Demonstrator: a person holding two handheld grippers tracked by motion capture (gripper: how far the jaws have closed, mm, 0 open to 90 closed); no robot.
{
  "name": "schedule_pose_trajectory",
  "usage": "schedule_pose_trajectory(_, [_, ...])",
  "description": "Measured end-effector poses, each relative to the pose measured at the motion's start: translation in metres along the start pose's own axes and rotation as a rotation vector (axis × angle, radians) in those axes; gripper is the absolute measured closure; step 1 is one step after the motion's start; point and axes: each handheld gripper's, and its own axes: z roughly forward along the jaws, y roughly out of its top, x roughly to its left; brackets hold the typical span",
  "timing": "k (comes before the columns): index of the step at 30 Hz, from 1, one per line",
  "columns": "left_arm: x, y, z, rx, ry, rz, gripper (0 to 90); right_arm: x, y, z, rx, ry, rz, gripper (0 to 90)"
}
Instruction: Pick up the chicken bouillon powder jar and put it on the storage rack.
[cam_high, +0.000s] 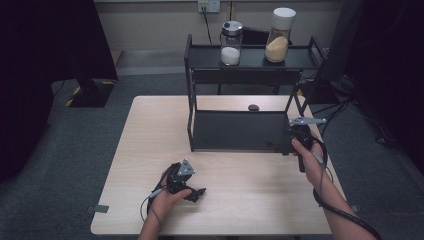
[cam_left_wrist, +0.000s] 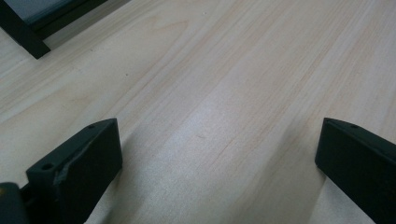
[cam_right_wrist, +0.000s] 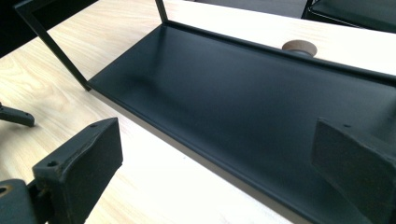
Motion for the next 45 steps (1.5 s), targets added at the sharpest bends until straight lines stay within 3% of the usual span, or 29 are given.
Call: schedule_pose_trajectory(45, [0.0,0.0,0.0,0.0,0.0,0.0,0.0,-0.002,-0.071,-0.026,0.04,-0.033,-0.023,1.4])
